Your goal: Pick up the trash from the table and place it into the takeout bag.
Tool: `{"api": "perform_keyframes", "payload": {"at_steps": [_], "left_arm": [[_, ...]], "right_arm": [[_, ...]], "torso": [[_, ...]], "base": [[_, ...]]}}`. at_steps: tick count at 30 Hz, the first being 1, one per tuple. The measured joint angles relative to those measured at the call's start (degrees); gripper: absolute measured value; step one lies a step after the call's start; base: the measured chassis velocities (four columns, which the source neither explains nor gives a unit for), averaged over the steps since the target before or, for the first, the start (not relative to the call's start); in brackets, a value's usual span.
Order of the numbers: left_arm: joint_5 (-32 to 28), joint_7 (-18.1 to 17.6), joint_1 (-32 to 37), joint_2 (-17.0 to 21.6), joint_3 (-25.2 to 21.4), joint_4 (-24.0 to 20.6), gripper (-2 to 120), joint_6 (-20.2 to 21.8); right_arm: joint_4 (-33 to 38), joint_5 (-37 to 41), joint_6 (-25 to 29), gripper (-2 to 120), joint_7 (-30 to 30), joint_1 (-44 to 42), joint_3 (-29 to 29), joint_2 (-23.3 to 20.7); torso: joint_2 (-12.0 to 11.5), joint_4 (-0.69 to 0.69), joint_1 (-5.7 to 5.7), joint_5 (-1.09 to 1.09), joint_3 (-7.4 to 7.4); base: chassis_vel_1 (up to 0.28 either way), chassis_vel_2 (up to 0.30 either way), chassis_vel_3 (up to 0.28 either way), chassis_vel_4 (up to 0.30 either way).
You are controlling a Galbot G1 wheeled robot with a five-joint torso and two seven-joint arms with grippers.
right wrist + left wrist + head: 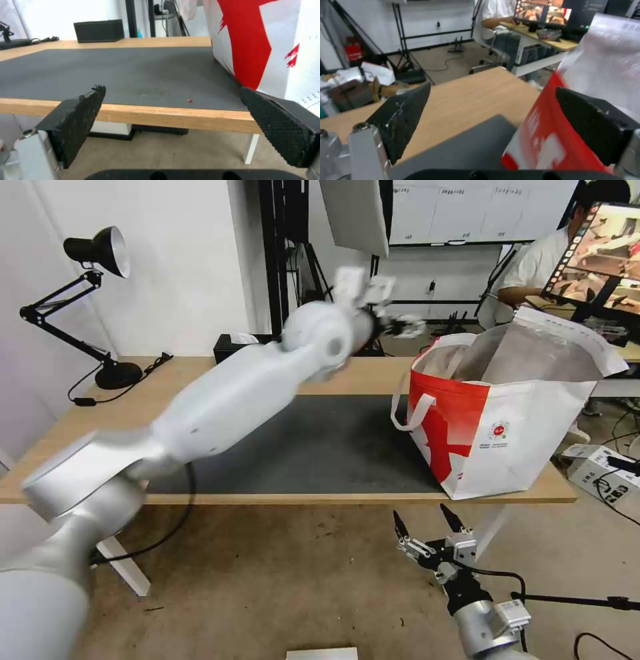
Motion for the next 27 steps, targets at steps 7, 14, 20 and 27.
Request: {"api": "perform_keyframes", "payload": {"at_steps": [7,14,20,27], "left_arm": [[7.75,-0.52,8.83,2.98,-3.62,-4.60,100,-5.23],[16.90,-2.52,17.61,6.73,-8.57,-10.11,100,-12.37],[24.15,-1.79,27.54,9.76,-14.37,-15.15,100,-17.96],[31.22,2.18,45.55,13.59,-26.79,-21.49,100,-22.25]], "right_arm": [[0.00,0.00,0.00,100,0.00,0.00,0.00,0.00],[0.00,0.00,0.00,100,0.00,0.00,0.00,0.00],[0.00,0.00,0.00,100,0.00,0.00,0.00,0.00],[0.00,0.00,0.00,100,0.00,0.00,0.00,0.00]], "torso": [[0.00,-0.02,0.00,0.01,0.00],[0.00,-0.01,0.00,0.01,0.00],[0.00,-0.02,0.00,0.02,-0.01],[0.01,-0.01,0.00,0.01,-0.01]], "base": [[0.000,0.000,0.000,0.000],[0.000,0.000,0.000,0.000],[0.000,0.000,0.000,0.000],[0.000,0.000,0.000,0.000]]}}
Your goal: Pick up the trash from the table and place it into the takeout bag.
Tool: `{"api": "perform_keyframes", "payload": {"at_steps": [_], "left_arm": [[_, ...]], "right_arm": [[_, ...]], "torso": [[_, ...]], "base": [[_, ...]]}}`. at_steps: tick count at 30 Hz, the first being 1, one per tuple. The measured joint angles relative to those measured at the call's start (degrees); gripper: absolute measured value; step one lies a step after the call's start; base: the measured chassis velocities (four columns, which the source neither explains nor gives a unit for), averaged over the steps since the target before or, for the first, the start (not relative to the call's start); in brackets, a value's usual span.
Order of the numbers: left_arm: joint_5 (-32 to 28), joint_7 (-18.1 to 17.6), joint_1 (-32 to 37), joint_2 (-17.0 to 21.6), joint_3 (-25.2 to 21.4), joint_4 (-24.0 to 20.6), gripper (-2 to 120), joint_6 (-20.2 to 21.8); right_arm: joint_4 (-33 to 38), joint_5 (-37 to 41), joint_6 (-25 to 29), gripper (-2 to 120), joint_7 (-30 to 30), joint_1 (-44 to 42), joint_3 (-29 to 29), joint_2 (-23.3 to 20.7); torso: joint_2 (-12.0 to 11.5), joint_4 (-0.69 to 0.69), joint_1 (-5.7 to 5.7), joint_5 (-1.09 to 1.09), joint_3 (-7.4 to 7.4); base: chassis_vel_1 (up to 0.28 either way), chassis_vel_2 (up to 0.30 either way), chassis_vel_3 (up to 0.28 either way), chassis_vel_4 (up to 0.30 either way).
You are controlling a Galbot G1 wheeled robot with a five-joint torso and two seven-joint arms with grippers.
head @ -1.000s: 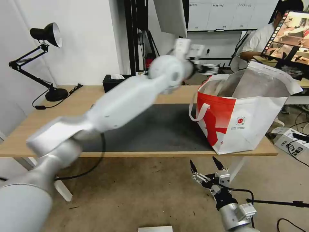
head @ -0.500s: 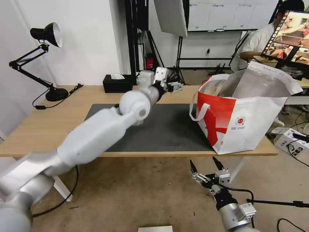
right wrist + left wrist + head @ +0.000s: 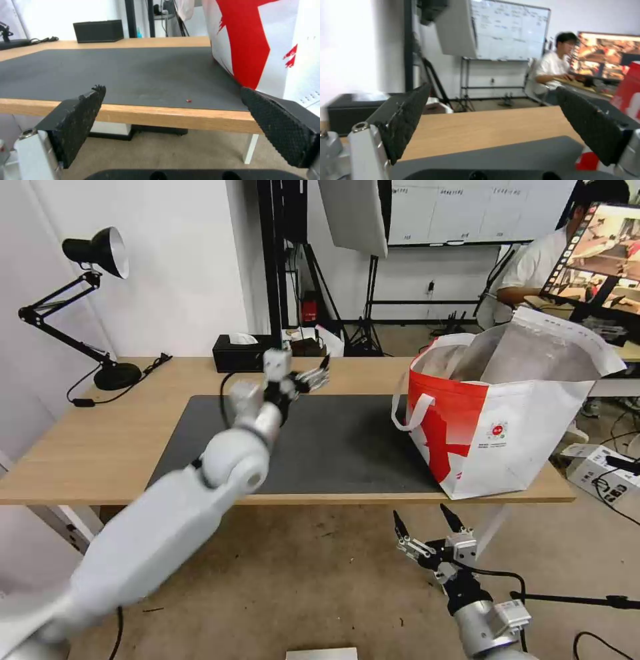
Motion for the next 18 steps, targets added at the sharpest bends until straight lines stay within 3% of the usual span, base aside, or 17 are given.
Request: {"api": "perform_keyframes", "payload": {"at_steps": [1,4,8,13,18], "left_arm": [[0.00,0.00,0.00,0.00,0.00,0.00,100,0.00],[2.97,0.48,9.49,3.59,-7.00,-4.44,100,-0.66],[4.04,0.37,14.43,4.92,-10.88,-8.34,100,-0.99],[5.41,0.51,19.22,3.82,-14.33,-11.27,100,-1.33],[9.06,2.58,29.48,0.10,-21.06,-14.55,100,-3.25]], "right_arm": [[0.00,0.00,0.00,100,0.00,0.00,0.00,0.00],[0.00,0.00,0.00,100,0.00,0.01,0.00,0.00],[0.00,0.00,0.00,100,0.01,0.00,0.01,0.00],[0.00,0.00,0.00,100,0.00,0.00,0.00,0.00],[0.00,0.00,0.00,100,0.01,0.00,0.01,0.00]], "torso": [[0.00,0.00,0.00,0.00,0.00],[0.00,0.04,0.00,0.02,0.00],[0.00,0.01,0.00,0.03,0.00],[0.00,-0.01,0.01,0.00,0.00],[0.00,0.00,0.00,0.01,0.00]], "base": [[0.000,0.000,0.000,0.000],[0.000,0.000,0.000,0.000],[0.000,0.000,0.000,0.000],[0.000,0.000,0.000,0.000],[0.000,0.000,0.000,0.000]]}}
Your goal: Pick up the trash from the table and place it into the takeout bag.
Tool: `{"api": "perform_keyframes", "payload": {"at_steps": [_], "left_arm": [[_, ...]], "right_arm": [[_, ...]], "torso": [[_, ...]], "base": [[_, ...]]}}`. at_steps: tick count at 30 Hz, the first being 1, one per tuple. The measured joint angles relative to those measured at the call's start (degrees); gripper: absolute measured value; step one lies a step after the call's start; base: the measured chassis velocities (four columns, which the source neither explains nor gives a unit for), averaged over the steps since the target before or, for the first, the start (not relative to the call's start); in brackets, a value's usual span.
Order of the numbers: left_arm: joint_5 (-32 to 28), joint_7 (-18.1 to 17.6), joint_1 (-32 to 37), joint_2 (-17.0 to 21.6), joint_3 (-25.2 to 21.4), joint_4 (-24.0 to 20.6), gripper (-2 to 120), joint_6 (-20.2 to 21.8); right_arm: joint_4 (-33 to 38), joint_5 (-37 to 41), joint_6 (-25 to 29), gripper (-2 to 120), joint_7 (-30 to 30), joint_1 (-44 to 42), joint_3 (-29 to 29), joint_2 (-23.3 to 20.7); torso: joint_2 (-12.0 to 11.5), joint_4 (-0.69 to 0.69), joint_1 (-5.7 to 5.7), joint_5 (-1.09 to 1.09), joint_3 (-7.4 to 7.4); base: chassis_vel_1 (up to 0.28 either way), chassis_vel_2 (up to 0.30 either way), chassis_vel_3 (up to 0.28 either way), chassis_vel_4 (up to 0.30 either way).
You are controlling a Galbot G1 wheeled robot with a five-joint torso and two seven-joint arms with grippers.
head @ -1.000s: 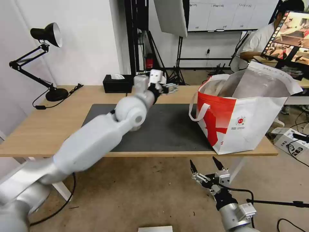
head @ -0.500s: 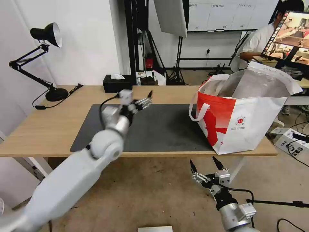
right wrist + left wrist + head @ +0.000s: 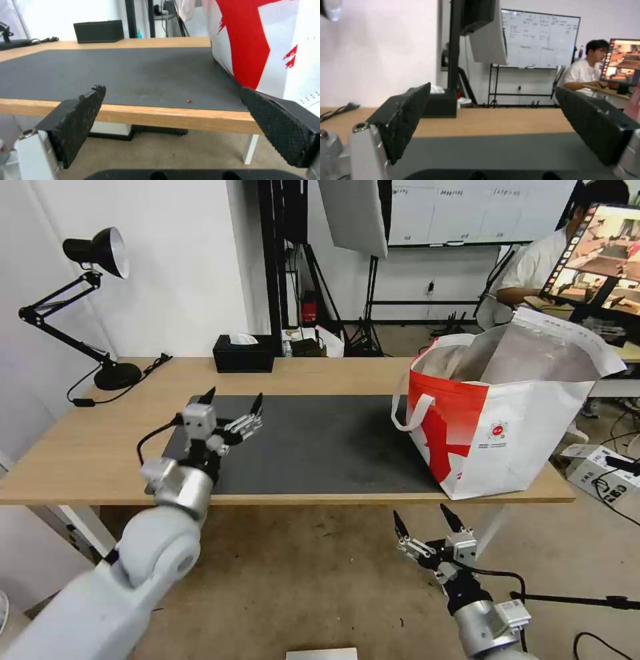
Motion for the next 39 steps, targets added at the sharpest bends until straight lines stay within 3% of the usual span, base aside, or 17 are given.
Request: {"api": "perform_keyframes", "payload": {"at_steps": [5,8,16,30,39], "left_arm": [[3.06,1.76,8.60,-3.03,-5.40,-2.25,100,-1.95],[6.87,4.74,15.01,-6.18,-10.10,-3.88,100,-4.31],[11.46,6.86,24.49,-12.42,-15.22,-6.69,100,-7.79],[19.22,8.80,35.56,-21.57,-16.97,-8.36,100,-15.37],[21.70,9.46,38.02,-23.77,-16.94,-8.58,100,-17.18]], "right_arm": [[0.00,0.00,0.00,100,0.00,0.00,0.00,0.00],[0.00,0.00,0.00,100,0.00,0.00,0.00,-0.01],[0.00,0.00,0.00,100,0.00,0.00,0.00,0.00],[0.00,0.00,0.00,100,0.00,0.00,0.00,0.00],[0.00,0.00,0.00,100,0.00,0.00,0.00,0.00]], "torso": [[0.00,0.01,0.00,0.00,0.00],[0.00,0.01,0.00,0.00,0.00],[0.00,0.00,0.00,0.01,0.00],[-0.01,0.01,0.00,0.01,0.01],[-0.01,0.01,0.01,0.01,0.01]], "base": [[0.000,0.000,0.000,0.000],[0.000,0.000,0.000,0.000],[0.000,0.000,0.000,0.000],[0.000,0.000,0.000,0.000],[0.000,0.000,0.000,0.000]]}}
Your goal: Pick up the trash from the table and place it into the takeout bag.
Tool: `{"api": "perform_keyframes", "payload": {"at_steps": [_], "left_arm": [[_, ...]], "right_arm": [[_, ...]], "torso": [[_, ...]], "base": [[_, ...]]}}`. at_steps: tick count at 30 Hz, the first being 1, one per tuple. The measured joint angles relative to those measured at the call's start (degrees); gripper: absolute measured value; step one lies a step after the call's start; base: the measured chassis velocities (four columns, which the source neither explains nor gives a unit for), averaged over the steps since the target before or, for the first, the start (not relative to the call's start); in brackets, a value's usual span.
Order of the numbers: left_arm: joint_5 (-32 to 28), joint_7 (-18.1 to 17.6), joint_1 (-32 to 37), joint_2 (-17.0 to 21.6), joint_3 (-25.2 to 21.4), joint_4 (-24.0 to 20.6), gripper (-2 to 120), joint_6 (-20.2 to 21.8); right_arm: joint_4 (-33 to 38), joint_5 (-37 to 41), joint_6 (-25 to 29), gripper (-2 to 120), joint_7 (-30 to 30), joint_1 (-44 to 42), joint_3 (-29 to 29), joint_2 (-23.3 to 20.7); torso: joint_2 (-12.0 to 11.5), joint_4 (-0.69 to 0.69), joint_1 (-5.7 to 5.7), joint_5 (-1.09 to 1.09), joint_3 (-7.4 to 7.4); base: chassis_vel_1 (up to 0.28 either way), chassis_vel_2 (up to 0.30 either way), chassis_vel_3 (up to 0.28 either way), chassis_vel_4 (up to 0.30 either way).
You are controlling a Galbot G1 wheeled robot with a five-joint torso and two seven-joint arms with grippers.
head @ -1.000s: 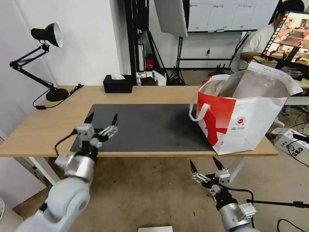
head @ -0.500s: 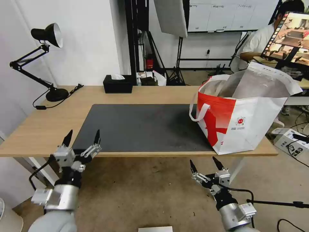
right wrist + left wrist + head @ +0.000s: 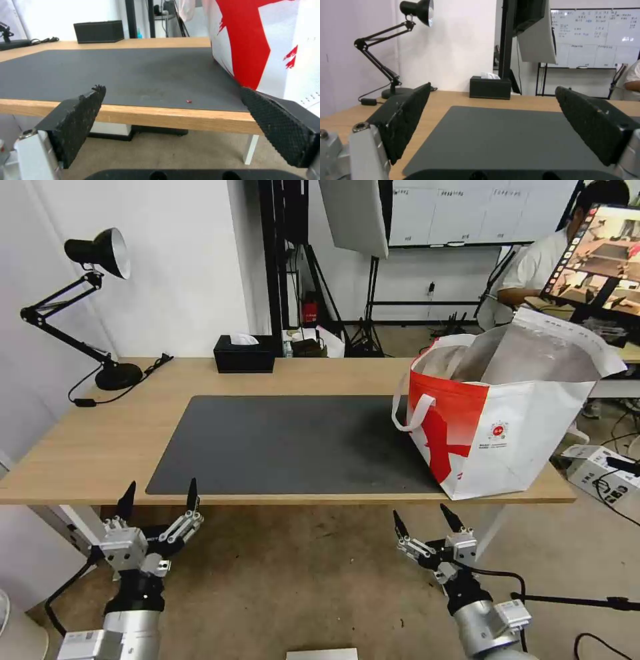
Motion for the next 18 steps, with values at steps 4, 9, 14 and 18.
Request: {"api": "perform_keyframes", "payload": {"at_steps": [4,9,14,18], "left_arm": [[0.11,0.78,1.73,-0.55,-0.54,0.17,100,-1.56],[0.25,1.74,4.39,-1.88,-1.05,0.85,100,-4.68],[0.26,2.81,6.62,-3.14,-1.49,1.81,100,-7.48],[0.31,2.93,7.15,-3.99,-1.68,2.09,100,-8.39]], "right_arm": [[0.00,0.00,0.00,100,0.00,0.00,0.00,0.00],[0.00,0.00,0.00,100,0.00,0.00,0.00,0.00],[0.00,0.00,0.00,100,0.00,0.00,0.00,0.00],[0.00,0.00,0.00,100,0.00,0.00,0.00,0.00]], "torso": [[0.00,0.00,0.00,0.00,0.00],[0.00,0.00,0.00,0.00,0.00],[0.00,0.01,0.00,0.00,0.00],[0.00,0.00,0.00,0.00,0.00]], "base": [[0.000,0.000,0.000,0.000],[0.000,0.000,0.000,0.000],[0.000,0.000,0.000,0.000],[0.000,0.000,0.000,0.000]]}}
